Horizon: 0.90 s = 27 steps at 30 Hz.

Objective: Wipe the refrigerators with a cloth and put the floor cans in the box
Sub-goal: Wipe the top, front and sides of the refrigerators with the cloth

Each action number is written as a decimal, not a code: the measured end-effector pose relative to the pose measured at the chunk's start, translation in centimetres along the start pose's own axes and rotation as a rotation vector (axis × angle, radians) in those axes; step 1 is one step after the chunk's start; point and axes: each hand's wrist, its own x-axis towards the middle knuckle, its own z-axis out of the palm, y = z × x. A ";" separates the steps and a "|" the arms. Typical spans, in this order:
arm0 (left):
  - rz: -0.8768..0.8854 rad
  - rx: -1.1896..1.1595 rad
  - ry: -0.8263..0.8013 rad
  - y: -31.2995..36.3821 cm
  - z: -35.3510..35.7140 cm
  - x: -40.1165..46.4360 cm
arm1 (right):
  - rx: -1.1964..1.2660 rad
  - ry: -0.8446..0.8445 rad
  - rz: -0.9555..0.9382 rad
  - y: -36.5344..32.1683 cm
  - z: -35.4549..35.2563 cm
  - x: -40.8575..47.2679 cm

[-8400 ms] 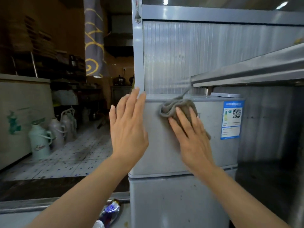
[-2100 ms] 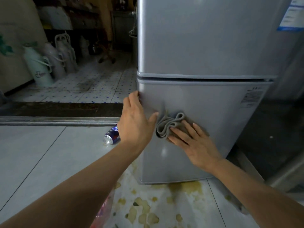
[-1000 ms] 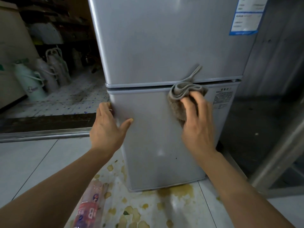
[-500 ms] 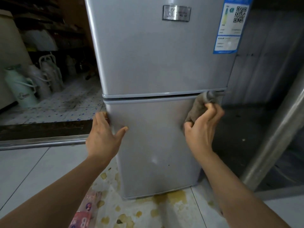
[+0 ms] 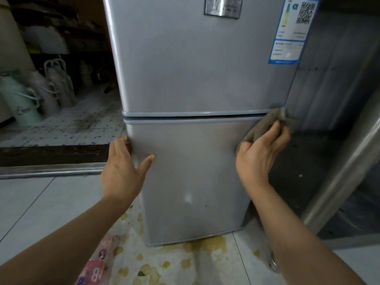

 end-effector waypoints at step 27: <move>-0.018 0.022 -0.139 -4.7 3.1 -4.2 | 0.104 -0.324 0.618 7.9 3.0 -7.6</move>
